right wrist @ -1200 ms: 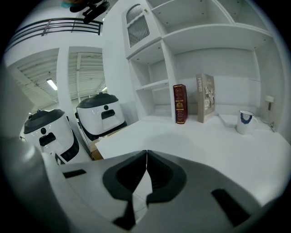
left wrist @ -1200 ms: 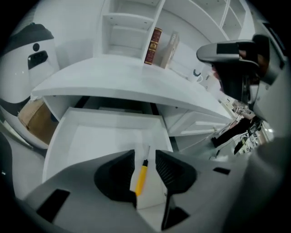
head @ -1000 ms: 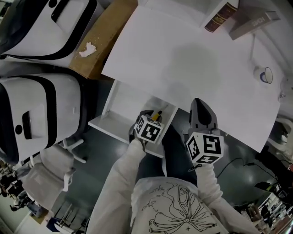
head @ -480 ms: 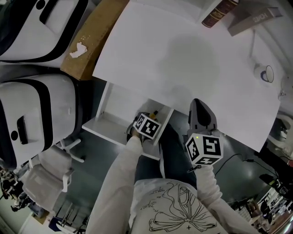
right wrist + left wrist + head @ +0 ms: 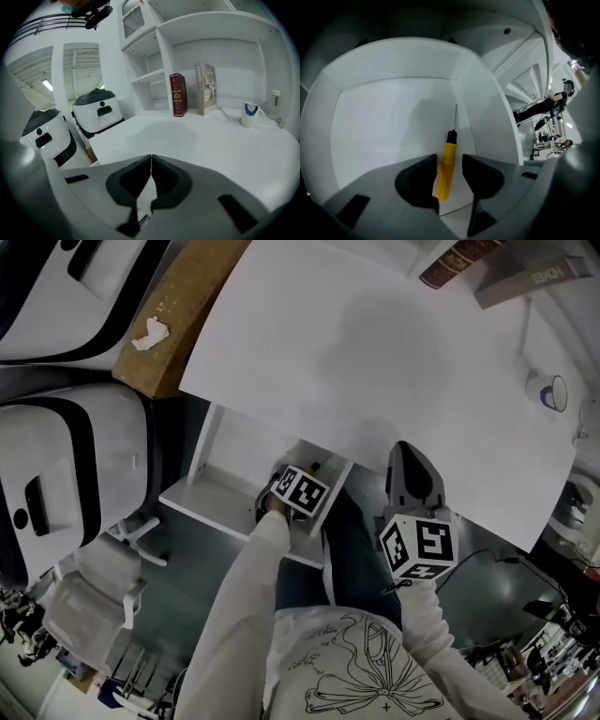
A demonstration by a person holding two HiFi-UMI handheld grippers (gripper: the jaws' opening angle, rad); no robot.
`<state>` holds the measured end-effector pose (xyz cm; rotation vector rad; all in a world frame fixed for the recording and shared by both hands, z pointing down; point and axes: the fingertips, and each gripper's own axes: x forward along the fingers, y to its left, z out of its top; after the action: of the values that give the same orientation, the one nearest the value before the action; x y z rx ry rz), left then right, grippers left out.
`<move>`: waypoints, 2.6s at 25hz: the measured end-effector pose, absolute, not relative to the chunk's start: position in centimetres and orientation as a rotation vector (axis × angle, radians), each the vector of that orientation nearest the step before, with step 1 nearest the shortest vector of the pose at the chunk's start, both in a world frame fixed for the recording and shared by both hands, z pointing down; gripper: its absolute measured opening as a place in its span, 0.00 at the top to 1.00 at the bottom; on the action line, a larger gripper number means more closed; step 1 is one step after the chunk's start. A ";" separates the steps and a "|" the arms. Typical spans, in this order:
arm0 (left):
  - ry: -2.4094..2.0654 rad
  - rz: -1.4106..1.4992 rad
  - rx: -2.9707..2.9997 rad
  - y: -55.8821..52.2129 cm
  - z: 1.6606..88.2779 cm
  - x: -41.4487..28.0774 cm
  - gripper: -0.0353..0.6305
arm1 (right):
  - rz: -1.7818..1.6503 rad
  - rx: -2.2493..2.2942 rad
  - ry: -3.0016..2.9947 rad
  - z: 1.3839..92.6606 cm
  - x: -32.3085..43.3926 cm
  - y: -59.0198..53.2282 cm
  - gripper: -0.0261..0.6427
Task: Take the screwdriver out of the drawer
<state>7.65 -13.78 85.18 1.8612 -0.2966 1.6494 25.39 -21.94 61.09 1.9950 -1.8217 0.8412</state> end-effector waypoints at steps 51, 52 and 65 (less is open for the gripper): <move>-0.800 1.097 2.235 -22.0 58.5 -0.7 0.84 | 0.454 2.010 -2.156 42.4 13.7 -26.3 0.96; -0.826 1.067 2.250 -22.3 57.4 -0.8 0.84 | 0.440 2.008 -2.167 41.9 13.4 -26.4 0.96; -1.204 0.645 2.415 -25.4 42.8 -4.1 0.84 | 0.282 1.975 -2.291 36.0 9.6 -26.4 0.96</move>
<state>-4.06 -25.40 42.77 2.4154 -1.2037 0.6445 9.65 -26.39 36.02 1.9752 -2.2910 0.2825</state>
